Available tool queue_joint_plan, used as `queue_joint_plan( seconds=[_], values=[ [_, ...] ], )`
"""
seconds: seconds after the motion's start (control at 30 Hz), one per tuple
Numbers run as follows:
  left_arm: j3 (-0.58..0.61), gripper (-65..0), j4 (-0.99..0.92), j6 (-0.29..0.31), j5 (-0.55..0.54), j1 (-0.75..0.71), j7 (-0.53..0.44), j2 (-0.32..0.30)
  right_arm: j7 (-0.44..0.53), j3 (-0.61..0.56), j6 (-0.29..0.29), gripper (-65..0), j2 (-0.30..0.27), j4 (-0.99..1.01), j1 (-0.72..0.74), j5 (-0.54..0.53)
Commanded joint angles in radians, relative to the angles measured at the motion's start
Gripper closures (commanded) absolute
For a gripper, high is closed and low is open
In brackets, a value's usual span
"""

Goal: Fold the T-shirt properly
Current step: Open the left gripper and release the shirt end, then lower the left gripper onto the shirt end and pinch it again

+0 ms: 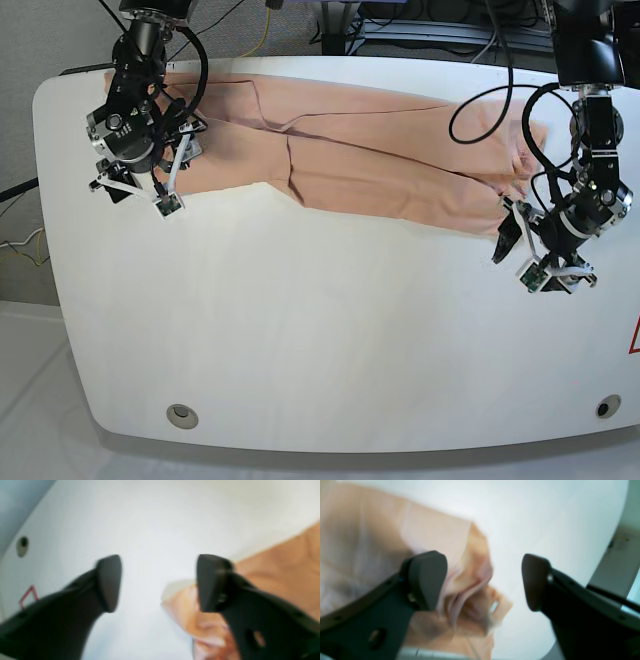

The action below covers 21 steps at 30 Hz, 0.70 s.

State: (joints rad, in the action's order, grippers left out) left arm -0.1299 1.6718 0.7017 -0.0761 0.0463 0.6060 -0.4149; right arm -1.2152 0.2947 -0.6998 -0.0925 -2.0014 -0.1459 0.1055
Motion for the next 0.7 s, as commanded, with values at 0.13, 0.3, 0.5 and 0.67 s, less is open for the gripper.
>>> queue_joint_plan(
  seconds=[0.13,0.3,0.5,0.67],
  values=[
    [-0.009,-15.3,0.093,-0.007,0.039,-0.073,-0.013,0.017,0.019,0.002,0.002,-16.5,0.023,-0.022,-0.011,0.000],
    [-0.011,-0.5,0.097,-0.006,0.051,-0.138,-0.013,0.020,0.021,0.002,0.002,0.0,0.029,-0.022,-0.031,0.000],
    [-0.015,-0.5,0.097,-0.006,0.051,-0.214,-0.013,0.020,0.021,0.002,0.002,0.0,0.029,-0.022,-0.057,0.000],
    [-0.055,-0.5,0.097,-0.004,0.051,-0.259,-0.013,0.061,0.021,0.002,0.002,0.0,0.029,-0.022,-0.083,0.000]
  ],
)
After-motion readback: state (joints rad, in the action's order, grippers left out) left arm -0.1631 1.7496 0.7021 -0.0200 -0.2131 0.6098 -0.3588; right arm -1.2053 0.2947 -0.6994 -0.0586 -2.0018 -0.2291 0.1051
